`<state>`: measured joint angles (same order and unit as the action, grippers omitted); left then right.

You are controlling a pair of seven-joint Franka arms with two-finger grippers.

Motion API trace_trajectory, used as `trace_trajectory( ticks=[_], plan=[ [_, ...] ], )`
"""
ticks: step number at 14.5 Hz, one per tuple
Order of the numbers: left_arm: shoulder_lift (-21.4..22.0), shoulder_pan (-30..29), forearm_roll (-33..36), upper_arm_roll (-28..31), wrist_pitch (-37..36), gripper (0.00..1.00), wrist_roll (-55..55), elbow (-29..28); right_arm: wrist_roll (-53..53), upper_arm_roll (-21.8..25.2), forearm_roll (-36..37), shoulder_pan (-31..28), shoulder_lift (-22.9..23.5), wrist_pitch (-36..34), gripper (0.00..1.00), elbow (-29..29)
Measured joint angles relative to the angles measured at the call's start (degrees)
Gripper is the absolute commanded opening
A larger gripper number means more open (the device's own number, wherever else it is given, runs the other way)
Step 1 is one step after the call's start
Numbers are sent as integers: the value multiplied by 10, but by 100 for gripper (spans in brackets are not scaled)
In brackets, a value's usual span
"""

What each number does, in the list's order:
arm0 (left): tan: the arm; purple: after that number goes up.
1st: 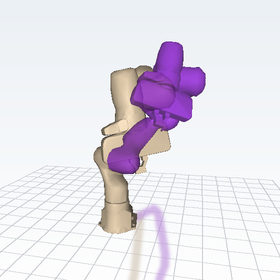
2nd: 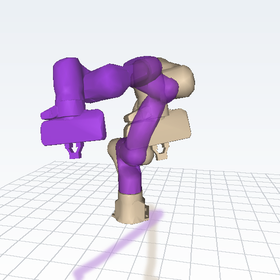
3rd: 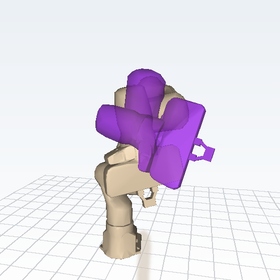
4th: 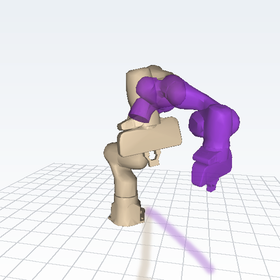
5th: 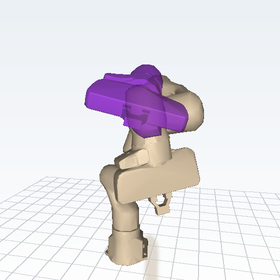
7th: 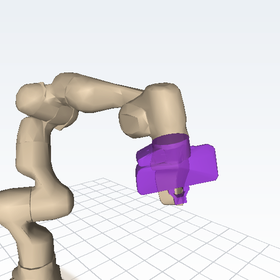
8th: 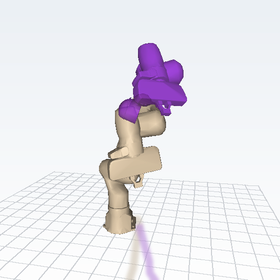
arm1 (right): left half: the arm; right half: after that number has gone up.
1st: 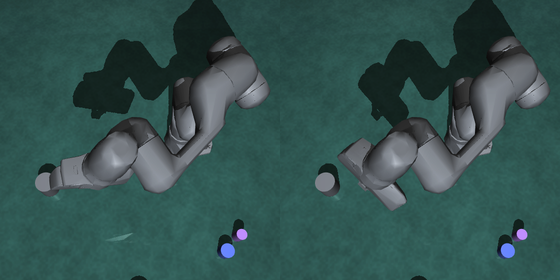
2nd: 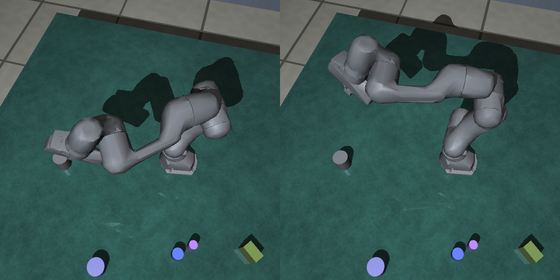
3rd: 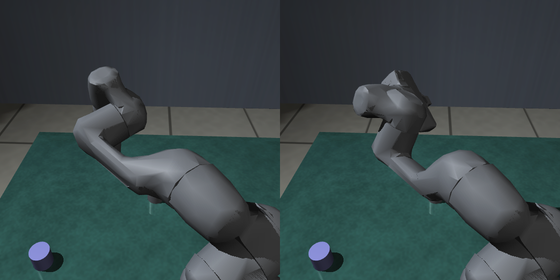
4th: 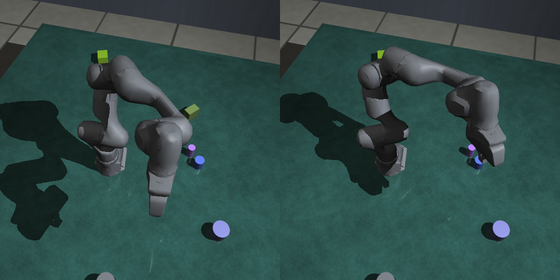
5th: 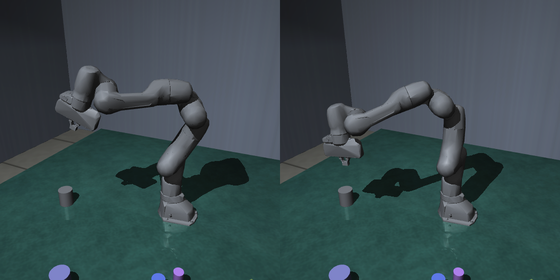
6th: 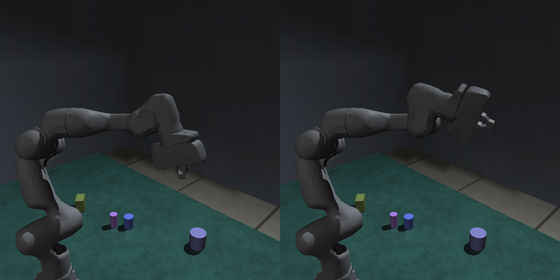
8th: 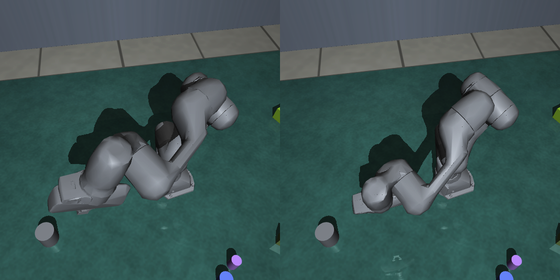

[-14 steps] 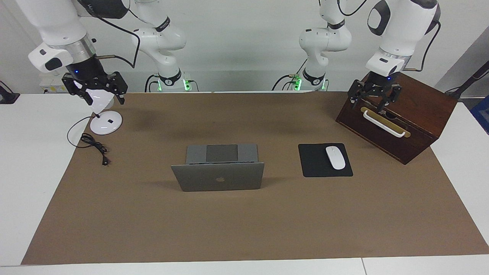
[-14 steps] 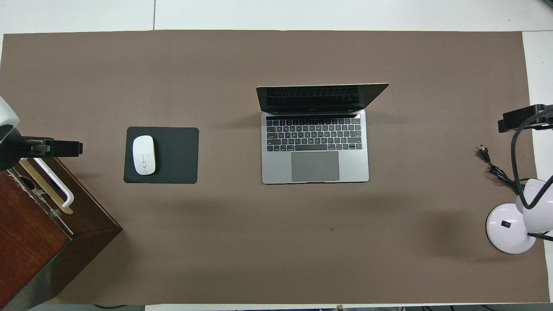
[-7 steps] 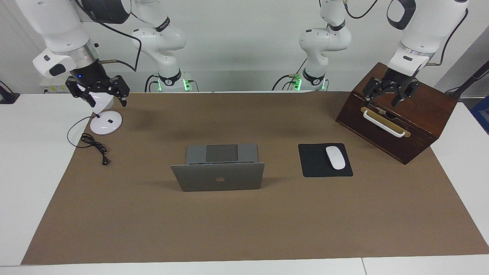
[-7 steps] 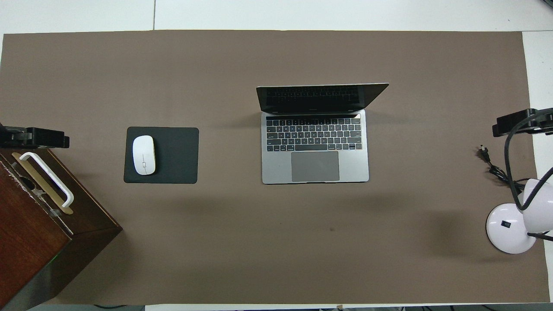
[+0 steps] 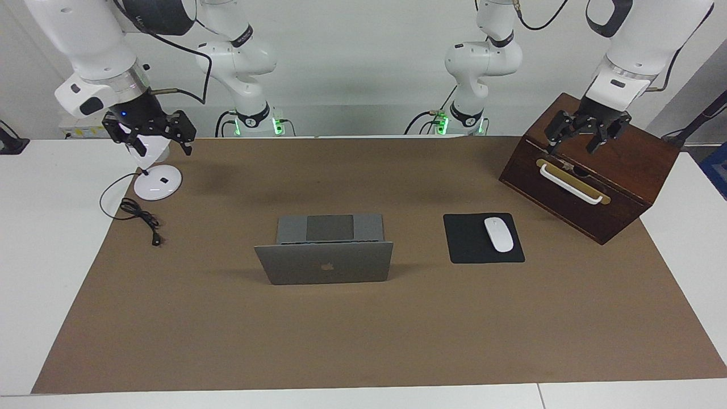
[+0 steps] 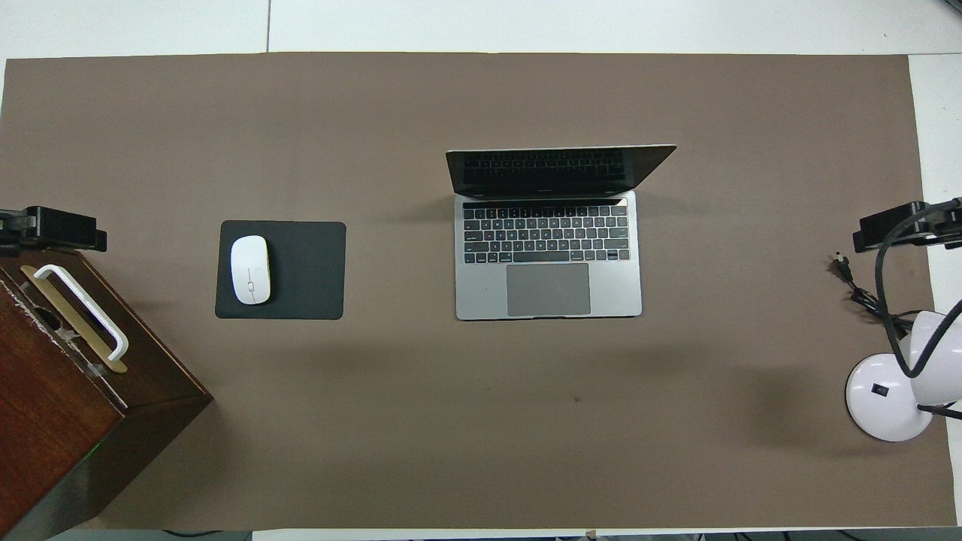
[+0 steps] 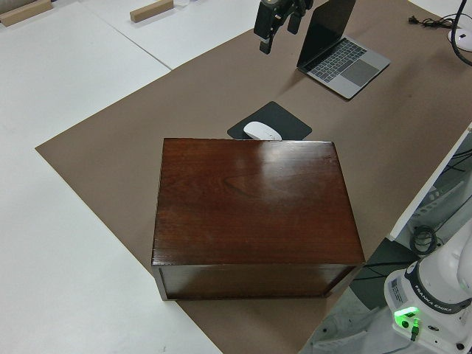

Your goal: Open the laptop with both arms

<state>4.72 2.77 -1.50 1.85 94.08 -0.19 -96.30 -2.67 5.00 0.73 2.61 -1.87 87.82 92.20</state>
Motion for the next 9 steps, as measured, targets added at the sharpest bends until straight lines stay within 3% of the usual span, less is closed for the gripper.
trace_trajectory(
  ticks=[9],
  plan=[
    [-4,0,0,-4,8,100,-16,0,0,1,0,-2,0,0,100,0]
  ],
)
